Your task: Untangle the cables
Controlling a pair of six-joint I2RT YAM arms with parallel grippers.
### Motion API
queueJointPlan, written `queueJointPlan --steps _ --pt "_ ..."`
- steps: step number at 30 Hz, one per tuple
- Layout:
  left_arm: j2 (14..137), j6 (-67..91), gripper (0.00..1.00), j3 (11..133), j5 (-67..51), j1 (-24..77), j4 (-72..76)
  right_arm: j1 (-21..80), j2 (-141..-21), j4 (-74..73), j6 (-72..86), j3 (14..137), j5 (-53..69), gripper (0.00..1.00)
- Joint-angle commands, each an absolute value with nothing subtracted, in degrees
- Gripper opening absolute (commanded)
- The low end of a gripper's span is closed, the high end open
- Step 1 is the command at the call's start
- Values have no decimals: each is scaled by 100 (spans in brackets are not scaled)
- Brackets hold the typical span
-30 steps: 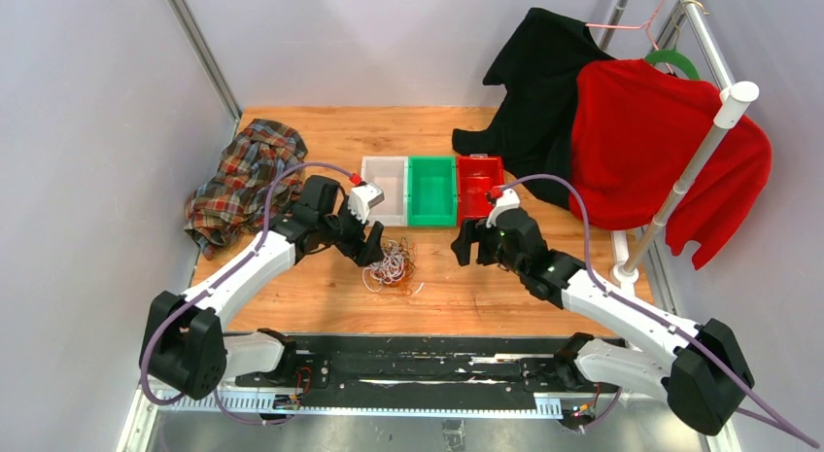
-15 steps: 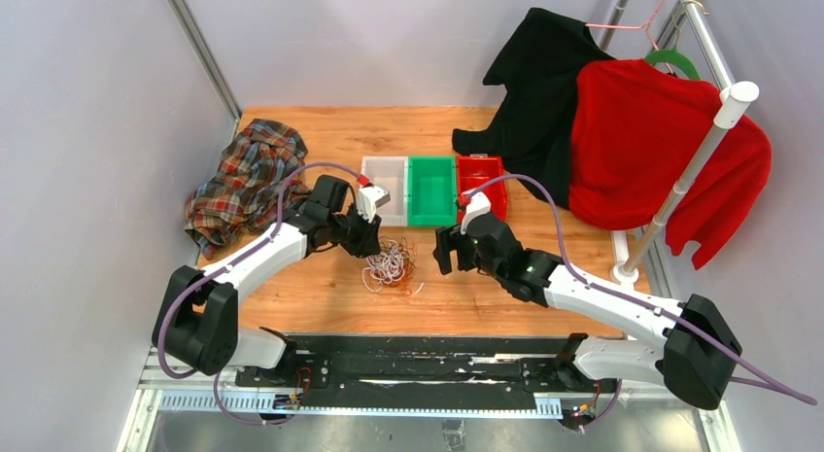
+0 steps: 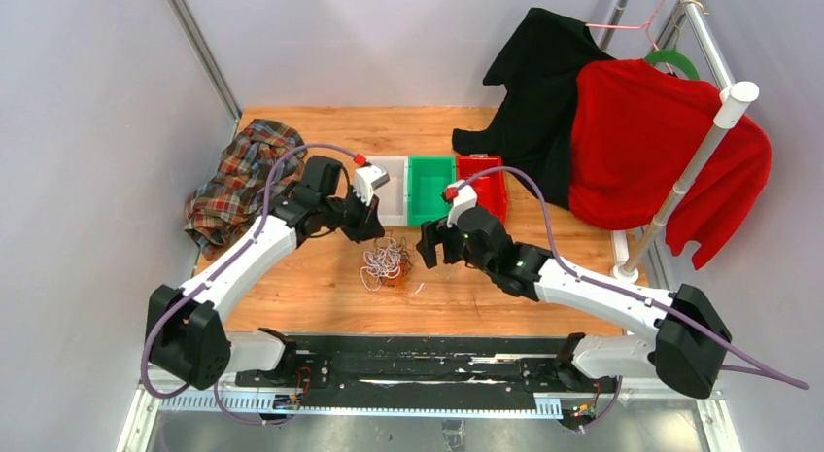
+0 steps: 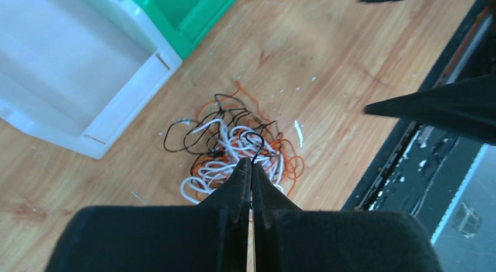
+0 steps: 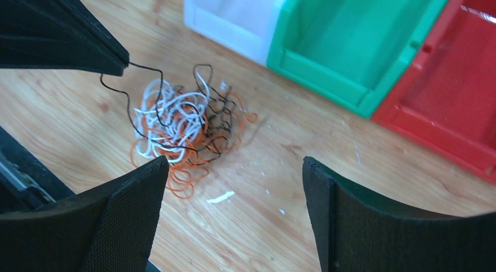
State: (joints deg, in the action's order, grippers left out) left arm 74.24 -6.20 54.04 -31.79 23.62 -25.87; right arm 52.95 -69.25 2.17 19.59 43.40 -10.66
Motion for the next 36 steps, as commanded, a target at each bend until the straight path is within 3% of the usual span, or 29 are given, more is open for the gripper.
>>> queueJointPlan --steps 1,17,36 --pt "6979 -647 1 5935 -3558 2411 -3312 5502 -7165 835 1845 4745 -865 84" --pt "6486 -311 1 6793 -3865 2409 -4113 5836 -8629 1875 1805 5741 -1207 84" --pt "6686 293 1 9230 -4189 2413 -4879 5862 -9762 2569 2172 5643 -1558 82"
